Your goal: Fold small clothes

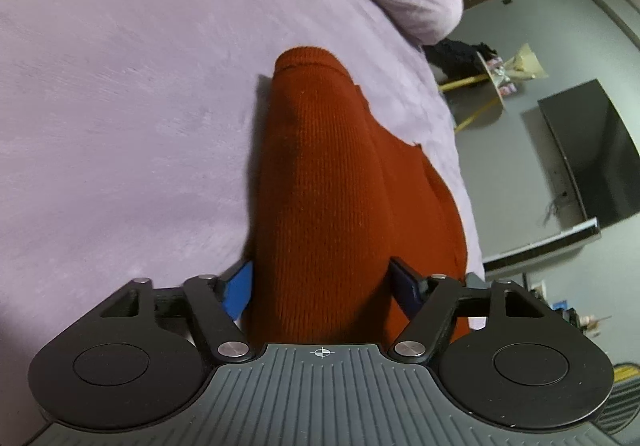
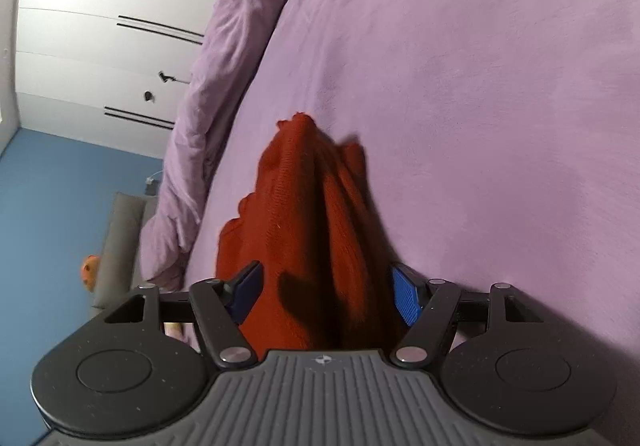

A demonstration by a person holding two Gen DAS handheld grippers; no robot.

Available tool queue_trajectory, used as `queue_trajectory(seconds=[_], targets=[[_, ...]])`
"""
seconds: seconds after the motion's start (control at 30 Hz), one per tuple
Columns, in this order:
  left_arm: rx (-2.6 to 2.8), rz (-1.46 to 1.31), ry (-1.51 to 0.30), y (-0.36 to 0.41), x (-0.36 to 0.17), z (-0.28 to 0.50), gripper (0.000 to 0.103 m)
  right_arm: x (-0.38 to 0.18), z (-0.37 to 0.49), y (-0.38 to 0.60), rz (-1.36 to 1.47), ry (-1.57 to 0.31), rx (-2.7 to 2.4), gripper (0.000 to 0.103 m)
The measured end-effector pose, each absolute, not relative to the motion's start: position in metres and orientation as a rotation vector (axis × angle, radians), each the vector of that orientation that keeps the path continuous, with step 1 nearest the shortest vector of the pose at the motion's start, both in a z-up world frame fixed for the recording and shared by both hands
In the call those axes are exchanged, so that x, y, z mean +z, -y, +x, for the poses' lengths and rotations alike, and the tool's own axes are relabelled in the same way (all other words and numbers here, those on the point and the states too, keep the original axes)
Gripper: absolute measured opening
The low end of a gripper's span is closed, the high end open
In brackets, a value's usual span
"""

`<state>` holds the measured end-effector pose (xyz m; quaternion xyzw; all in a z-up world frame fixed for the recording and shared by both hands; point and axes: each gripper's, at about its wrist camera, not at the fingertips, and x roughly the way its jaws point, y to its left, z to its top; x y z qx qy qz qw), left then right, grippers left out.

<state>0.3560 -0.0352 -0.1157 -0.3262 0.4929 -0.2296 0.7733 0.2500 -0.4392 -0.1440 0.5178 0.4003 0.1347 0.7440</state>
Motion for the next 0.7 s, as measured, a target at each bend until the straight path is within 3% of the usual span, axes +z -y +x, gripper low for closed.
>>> queue_trajectory(seconds=[0.03,0.1,0.2,0.4,0.53,0.63,0.7], targets=[[-0.492,-0.703,-1.072,0.038,-0.117,0.357,0.070,-0.146,0.256,0.435,1.127,-0.887,0.306,0.060],[-0.489,-0.697,-1.073,0.041,-0.118,0.360,0.061,-0.150,0.265,0.428,1.114,-0.903,0.307,0.042],[-0.505,-0.705,-1.052,0.036,-0.113,0.357,0.052,-0.154,0.267,0.422,1.146,-0.886,0.294,0.033],[-0.541,-0.643,-1.005,0.014,-0.074,0.333,0.050,-0.145,0.255,0.409,1.243,-0.857,0.337,0.030],[-0.483,-0.578,-1.041,-0.025,-0.054,0.300,0.051,-0.142,0.247,0.371,1.236,-0.961,0.407,0.030],[-0.372,-0.556,-1.087,-0.052,-0.061,0.276,0.058,-0.138,0.233,0.333,1.153,-1.032,0.446,0.031],[-0.306,-0.498,-1.090,-0.060,-0.064,0.262,0.060,-0.118,0.223,0.309,0.929,-1.003,0.424,0.042]])
